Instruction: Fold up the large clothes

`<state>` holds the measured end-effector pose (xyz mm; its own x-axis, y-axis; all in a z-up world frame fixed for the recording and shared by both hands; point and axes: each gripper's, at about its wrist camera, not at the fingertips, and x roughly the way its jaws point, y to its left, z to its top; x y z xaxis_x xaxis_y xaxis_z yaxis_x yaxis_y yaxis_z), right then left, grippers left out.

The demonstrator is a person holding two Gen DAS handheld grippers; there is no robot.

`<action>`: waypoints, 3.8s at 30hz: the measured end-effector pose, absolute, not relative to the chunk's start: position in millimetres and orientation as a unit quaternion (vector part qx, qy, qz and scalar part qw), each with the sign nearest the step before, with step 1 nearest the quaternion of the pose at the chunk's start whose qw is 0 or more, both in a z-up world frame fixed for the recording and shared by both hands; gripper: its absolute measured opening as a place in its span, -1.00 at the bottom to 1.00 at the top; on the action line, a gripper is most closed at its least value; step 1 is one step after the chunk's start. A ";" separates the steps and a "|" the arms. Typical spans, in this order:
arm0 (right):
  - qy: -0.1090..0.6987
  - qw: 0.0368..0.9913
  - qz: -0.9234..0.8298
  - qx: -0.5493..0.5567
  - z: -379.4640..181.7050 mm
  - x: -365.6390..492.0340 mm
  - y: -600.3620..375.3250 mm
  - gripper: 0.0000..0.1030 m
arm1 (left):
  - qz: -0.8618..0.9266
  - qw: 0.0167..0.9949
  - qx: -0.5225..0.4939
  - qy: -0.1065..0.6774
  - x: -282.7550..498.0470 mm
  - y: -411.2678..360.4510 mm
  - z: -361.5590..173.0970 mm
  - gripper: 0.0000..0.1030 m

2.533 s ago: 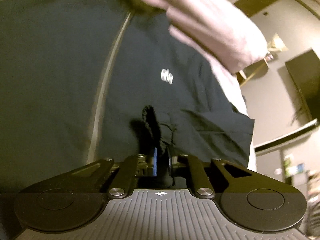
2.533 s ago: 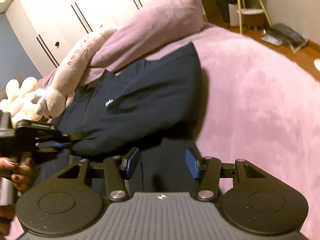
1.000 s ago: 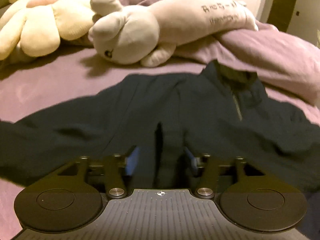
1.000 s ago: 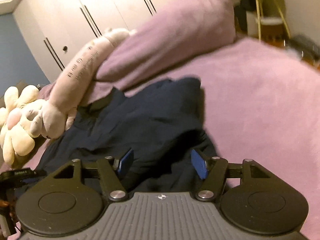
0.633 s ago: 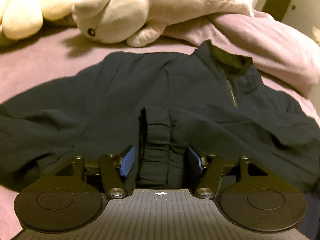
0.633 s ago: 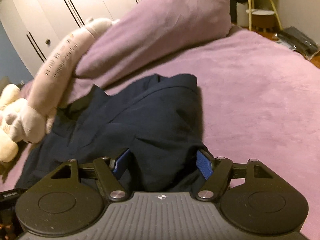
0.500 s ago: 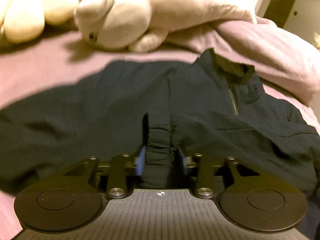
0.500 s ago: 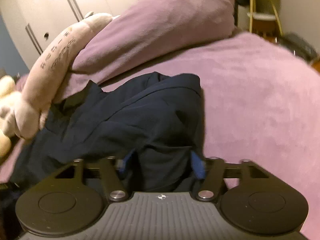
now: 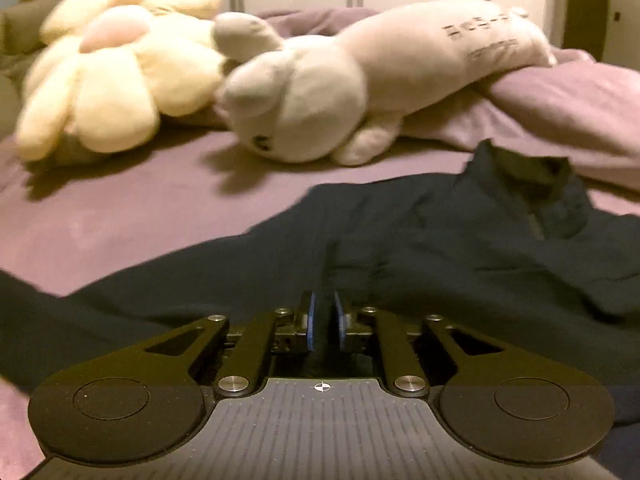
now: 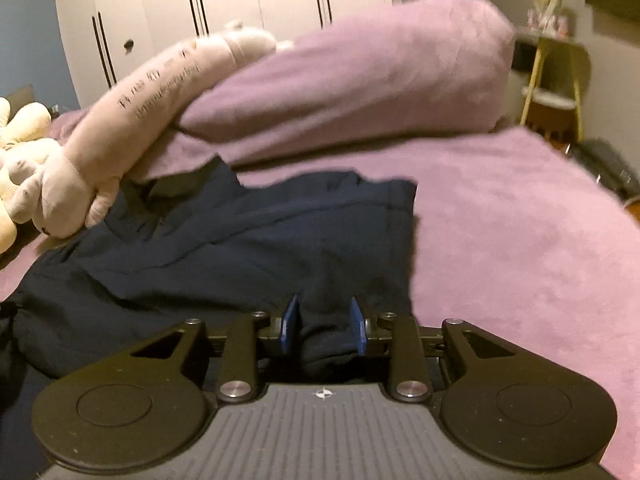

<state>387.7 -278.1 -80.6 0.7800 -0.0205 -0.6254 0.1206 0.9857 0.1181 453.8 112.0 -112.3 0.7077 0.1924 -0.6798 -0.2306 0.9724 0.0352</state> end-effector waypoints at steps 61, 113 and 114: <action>0.371 0.909 -0.024 0.192 -51.4 230.0 -269.8 -0.02 | -0.097 0.917 -0.311 0.231 372.1 223.4 14.7 -0.62; 0.324 0.908 -0.065 0.257 -79.5 364.4 -249.9 0.17 | 0.110 0.906 -0.175 0.370 248.7 170.2 -97.5 0.66; 0.327 0.903 -0.060 0.272 -83.2 364.6 -256.4 0.16 | 0.108 0.909 -0.162 0.369 258.5 166.5 -96.2 0.66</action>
